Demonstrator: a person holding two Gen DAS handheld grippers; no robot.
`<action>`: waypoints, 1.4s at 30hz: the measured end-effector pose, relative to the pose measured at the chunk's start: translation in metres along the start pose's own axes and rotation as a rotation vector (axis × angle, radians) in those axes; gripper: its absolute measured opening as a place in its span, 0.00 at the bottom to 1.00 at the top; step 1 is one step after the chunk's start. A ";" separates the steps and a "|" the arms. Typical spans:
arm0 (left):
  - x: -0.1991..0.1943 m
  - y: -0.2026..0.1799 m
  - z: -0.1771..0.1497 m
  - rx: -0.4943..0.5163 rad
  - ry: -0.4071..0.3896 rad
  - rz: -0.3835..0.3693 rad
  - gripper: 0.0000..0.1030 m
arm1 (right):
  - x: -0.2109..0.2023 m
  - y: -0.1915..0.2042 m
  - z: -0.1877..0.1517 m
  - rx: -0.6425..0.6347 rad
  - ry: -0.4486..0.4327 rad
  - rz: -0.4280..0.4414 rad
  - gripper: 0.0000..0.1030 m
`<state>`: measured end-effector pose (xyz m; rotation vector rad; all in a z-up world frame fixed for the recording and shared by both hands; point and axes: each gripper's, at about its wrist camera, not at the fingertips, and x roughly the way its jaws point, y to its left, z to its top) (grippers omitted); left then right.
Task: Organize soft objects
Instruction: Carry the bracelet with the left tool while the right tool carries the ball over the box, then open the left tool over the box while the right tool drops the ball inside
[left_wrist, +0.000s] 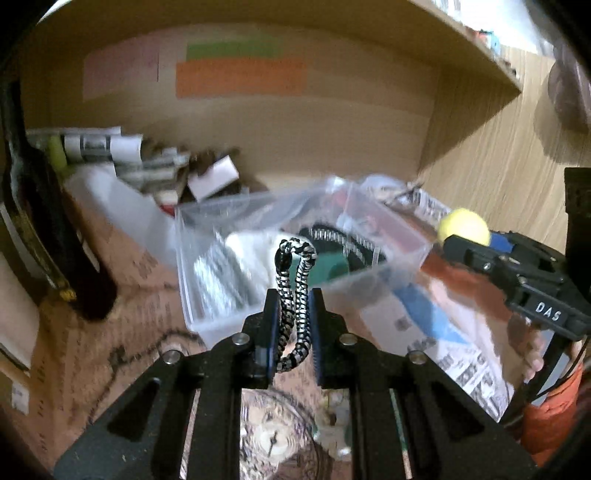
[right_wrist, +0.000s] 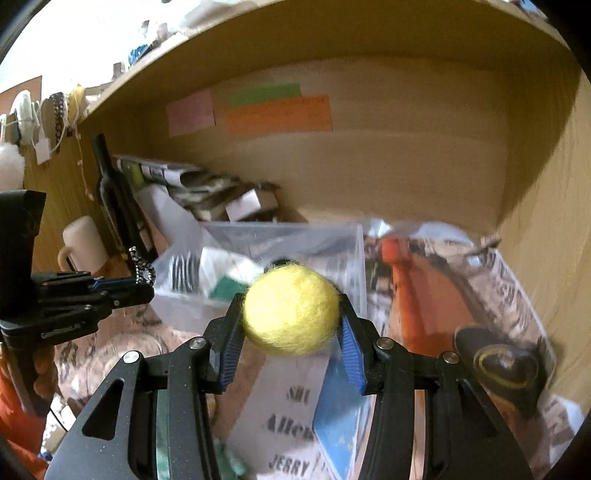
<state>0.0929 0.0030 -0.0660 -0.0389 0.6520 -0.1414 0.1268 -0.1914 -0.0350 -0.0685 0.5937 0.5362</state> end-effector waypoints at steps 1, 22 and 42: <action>-0.002 0.000 0.005 0.003 -0.014 0.000 0.14 | 0.002 0.001 0.004 -0.005 -0.011 -0.001 0.42; 0.071 0.017 0.038 -0.026 0.056 0.027 0.14 | 0.084 -0.007 0.021 -0.034 0.127 -0.035 0.42; 0.077 0.015 0.035 0.001 0.059 0.053 0.62 | 0.093 0.007 0.016 -0.113 0.173 -0.058 0.63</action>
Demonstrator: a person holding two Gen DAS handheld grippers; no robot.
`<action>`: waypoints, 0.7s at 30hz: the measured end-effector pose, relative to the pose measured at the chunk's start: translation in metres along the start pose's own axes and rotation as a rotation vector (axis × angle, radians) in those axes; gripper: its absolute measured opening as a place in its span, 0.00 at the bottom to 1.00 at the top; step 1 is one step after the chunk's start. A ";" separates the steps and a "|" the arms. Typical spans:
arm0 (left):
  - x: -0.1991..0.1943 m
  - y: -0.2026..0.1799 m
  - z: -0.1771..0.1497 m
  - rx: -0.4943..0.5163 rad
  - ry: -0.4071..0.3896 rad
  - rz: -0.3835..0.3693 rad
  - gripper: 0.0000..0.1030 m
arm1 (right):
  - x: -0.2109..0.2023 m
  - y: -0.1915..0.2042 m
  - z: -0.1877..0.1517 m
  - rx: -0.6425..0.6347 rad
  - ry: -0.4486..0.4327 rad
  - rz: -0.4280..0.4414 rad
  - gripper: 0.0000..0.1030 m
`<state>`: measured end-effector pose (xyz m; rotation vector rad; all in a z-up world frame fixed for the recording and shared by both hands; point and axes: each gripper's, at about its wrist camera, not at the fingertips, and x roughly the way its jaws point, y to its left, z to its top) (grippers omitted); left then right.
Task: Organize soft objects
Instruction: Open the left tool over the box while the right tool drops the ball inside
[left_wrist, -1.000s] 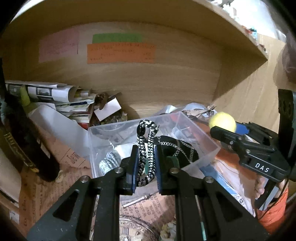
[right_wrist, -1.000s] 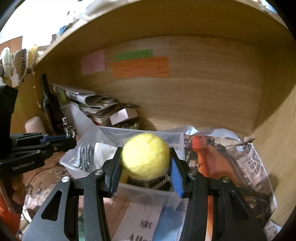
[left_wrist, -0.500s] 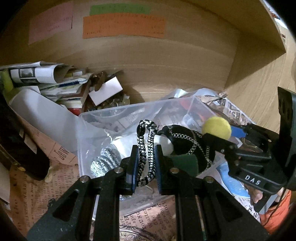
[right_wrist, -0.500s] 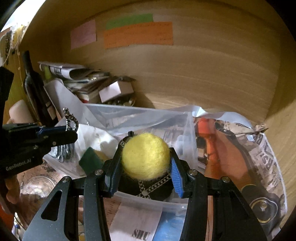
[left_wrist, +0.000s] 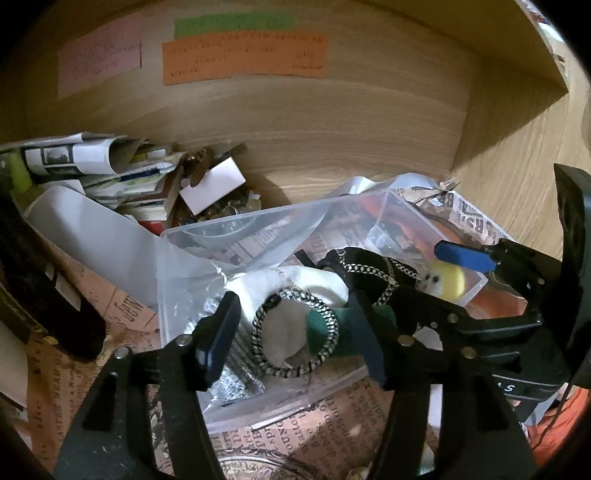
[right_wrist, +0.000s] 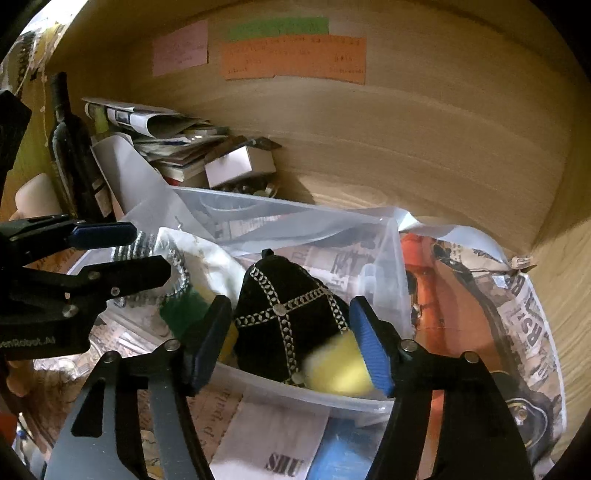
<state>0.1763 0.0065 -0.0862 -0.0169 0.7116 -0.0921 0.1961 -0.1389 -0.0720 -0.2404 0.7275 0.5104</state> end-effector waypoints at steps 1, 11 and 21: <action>-0.003 0.000 0.000 0.000 -0.008 0.000 0.65 | -0.002 0.000 0.001 0.000 -0.007 -0.003 0.66; -0.053 0.002 -0.001 -0.005 -0.104 0.007 0.81 | -0.046 0.008 0.006 -0.012 -0.104 -0.012 0.79; -0.096 -0.004 -0.028 0.023 -0.156 0.019 0.98 | -0.092 0.028 -0.016 -0.038 -0.166 0.025 0.81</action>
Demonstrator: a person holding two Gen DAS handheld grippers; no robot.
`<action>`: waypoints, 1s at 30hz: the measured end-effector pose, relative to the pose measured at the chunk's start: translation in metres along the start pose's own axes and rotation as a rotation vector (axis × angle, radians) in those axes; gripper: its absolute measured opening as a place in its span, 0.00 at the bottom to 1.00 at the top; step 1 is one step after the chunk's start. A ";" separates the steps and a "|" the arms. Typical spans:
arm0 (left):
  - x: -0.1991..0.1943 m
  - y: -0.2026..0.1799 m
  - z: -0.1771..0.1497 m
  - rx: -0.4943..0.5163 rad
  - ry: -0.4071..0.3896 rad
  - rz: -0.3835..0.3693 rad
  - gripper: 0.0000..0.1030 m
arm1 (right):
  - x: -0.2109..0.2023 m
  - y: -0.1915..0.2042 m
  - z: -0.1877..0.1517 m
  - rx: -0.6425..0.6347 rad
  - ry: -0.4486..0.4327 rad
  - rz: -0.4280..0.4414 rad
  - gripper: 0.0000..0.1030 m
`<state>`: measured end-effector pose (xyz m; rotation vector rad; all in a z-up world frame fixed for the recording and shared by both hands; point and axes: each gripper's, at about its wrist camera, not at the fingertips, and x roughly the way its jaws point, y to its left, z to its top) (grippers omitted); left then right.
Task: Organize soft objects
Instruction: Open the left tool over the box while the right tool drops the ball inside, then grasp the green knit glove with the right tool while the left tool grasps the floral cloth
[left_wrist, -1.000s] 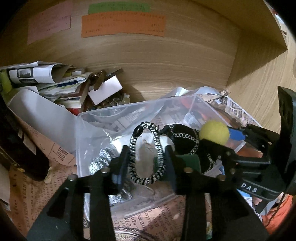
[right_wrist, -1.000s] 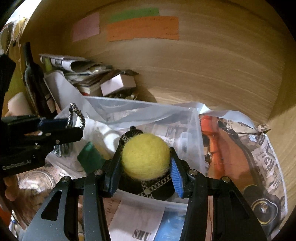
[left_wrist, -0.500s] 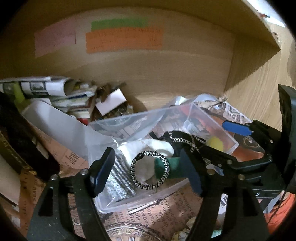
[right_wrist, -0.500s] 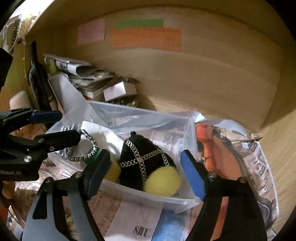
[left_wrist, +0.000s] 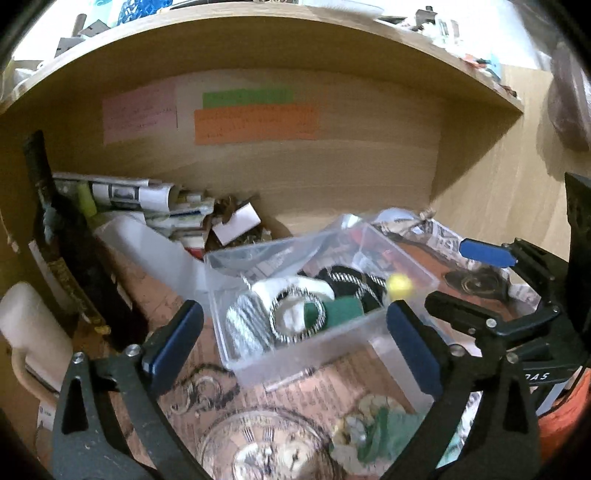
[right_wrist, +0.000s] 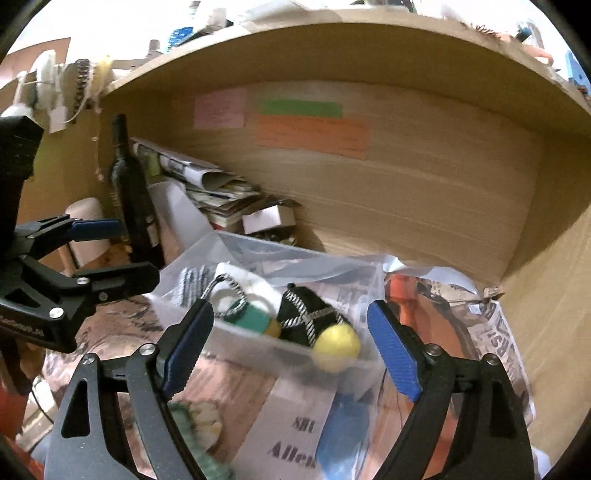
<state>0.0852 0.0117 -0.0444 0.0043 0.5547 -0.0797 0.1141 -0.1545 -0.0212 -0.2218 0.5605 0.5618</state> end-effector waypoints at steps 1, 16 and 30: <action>-0.002 -0.001 -0.005 0.002 0.008 0.000 0.98 | -0.001 0.001 -0.004 0.002 0.006 0.005 0.81; 0.008 0.009 -0.084 -0.073 0.219 0.013 0.98 | 0.015 0.033 -0.081 0.087 0.232 0.174 0.81; 0.022 0.000 -0.110 -0.122 0.299 -0.045 0.98 | 0.006 0.029 -0.094 0.118 0.233 0.193 0.20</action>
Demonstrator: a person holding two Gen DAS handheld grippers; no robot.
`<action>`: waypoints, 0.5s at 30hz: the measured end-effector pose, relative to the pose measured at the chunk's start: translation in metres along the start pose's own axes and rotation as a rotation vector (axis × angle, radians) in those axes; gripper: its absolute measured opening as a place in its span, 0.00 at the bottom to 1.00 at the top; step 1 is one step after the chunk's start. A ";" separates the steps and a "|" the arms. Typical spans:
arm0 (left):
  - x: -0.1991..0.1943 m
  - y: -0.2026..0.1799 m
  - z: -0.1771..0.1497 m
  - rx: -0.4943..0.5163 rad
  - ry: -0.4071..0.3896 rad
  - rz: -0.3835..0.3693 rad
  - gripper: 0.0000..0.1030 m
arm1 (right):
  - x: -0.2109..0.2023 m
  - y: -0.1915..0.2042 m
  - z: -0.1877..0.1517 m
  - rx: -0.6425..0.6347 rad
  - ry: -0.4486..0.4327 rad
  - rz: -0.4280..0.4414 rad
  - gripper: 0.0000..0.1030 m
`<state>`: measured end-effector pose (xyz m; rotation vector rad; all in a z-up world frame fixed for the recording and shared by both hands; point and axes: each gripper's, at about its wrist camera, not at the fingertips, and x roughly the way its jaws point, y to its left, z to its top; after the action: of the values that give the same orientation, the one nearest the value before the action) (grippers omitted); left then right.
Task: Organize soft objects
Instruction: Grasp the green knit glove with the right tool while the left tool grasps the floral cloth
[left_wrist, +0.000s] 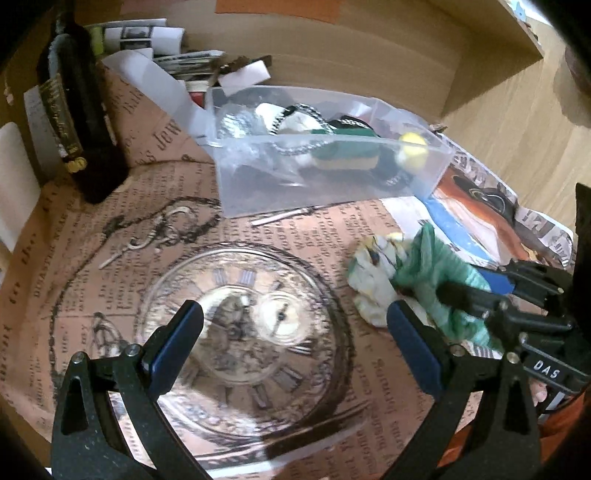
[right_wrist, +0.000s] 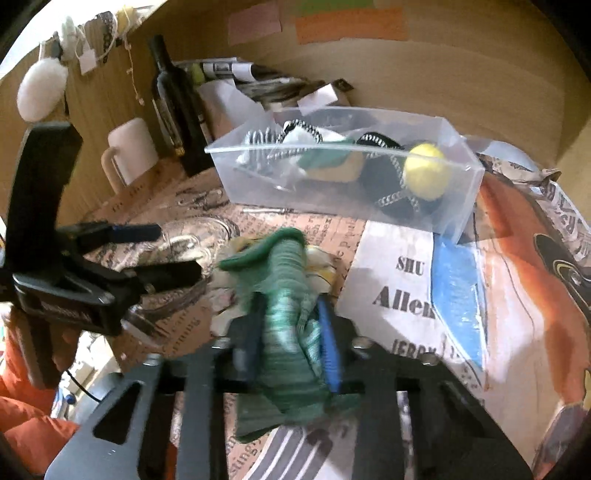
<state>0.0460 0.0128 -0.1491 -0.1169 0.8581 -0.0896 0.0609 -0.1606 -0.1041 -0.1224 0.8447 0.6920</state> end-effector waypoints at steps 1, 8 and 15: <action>0.002 -0.003 0.001 0.002 0.003 -0.009 0.98 | -0.003 -0.001 0.000 0.001 -0.010 -0.007 0.19; 0.019 -0.025 0.010 0.036 0.007 -0.048 0.98 | -0.024 -0.013 0.004 0.025 -0.077 -0.064 0.18; 0.035 -0.041 0.017 0.082 -0.007 -0.042 0.50 | -0.039 -0.035 0.006 0.064 -0.110 -0.114 0.18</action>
<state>0.0809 -0.0309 -0.1588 -0.0578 0.8437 -0.1634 0.0679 -0.2054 -0.0780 -0.0732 0.7474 0.5588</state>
